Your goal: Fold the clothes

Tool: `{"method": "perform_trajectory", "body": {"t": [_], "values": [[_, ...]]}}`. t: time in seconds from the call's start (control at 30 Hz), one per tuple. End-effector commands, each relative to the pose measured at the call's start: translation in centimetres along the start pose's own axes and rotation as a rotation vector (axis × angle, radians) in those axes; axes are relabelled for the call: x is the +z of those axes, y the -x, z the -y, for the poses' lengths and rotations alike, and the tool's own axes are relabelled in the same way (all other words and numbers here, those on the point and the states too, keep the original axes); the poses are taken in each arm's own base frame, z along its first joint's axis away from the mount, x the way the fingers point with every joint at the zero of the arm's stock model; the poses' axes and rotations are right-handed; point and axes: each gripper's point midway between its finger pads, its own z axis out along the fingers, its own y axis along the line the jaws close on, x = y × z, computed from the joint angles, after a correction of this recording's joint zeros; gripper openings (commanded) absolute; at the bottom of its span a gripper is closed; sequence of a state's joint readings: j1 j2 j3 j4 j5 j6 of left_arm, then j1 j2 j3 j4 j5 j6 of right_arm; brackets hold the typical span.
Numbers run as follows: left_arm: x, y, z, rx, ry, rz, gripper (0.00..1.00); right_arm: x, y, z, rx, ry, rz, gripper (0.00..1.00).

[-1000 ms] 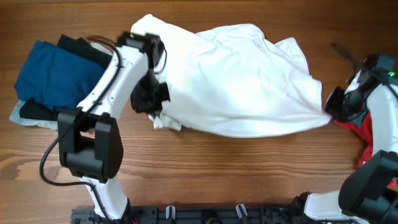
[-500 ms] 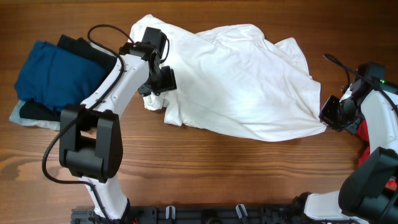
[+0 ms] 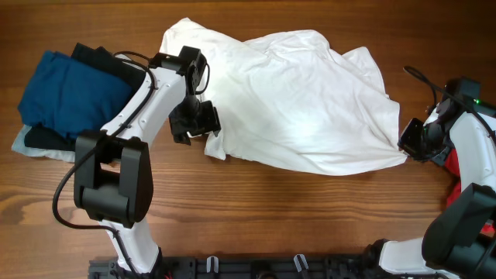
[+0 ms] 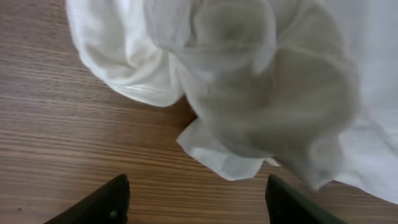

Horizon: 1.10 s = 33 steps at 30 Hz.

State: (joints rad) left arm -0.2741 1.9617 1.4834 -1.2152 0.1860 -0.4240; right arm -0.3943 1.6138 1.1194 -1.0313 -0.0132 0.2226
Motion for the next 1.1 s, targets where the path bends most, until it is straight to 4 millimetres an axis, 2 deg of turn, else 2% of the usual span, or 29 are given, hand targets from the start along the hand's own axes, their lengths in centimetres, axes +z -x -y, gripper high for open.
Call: {"method": "perform_trajectory", "body": {"t": [0.0, 0.13, 0.37, 0.5, 0.83, 0.9, 0.97, 1.07], "values": [[-1.0, -0.3, 1.9, 0.039, -0.058, 0.034, 0.72, -0.2, 0.1, 0.3, 0.014, -0.017, 0.013, 0.04], [-0.8, -0.1, 2.9, 0.070, -0.039, 0.078, 0.71, -0.2, 0.1, 0.2, 0.014, -0.016, 0.014, 0.04], [-0.1, 2.1, 3.8, 0.087, 0.034, 0.235, 0.68, -0.2, 0.1, 0.2, 0.014, -0.013, 0.012, 0.04], [0.0, 3.3, 3.3, 0.047, 0.066, 0.300, 0.64, -0.2, 0.0, 0.2, 0.014, -0.014, 0.010, 0.04], [0.4, 4.4, 3.2, 0.033, 0.070, 0.351, 0.63, -0.2, 0.0, 0.2, 0.014, -0.014, 0.010, 0.04], [0.4, 4.6, 3.4, 0.034, 0.063, 0.362, 0.60, -0.2, 0.0, 0.2, 0.013, -0.014, 0.010, 0.04], [0.2, 4.9, 3.7, 0.035, 0.053, 0.376, 0.52, -0.2, 0.0, 0.2, 0.013, -0.014, 0.010, 0.04], [0.2, 5.5, 4.1, 0.037, 0.037, 0.397, 0.48, -0.2, 0.0, 0.2, 0.014, -0.014, 0.010, 0.04]]}}
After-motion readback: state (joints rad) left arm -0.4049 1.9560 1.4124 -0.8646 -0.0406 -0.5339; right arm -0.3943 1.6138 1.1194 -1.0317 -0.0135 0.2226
